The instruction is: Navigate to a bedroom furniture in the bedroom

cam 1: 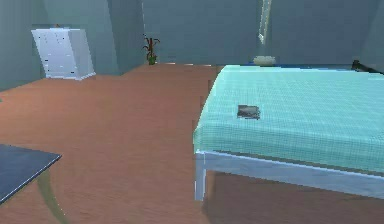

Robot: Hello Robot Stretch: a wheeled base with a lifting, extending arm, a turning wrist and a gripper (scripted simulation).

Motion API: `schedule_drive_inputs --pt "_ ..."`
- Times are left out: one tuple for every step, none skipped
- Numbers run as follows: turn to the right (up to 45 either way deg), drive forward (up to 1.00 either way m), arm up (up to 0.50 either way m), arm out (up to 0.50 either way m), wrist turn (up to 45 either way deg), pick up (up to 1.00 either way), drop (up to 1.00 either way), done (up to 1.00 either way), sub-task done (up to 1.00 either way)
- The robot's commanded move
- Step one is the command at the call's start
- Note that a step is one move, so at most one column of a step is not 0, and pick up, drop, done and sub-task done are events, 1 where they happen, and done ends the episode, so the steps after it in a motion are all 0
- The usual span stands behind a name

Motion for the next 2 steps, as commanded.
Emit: schedule_drive_inputs --pt "0.0 0.70 0.00 0.00 0.0 0.00 0.00 0.00 0.00" --pt "45.0 0.00 0.00 0.00 0.0 0.00 0.00 0.00 0.00"
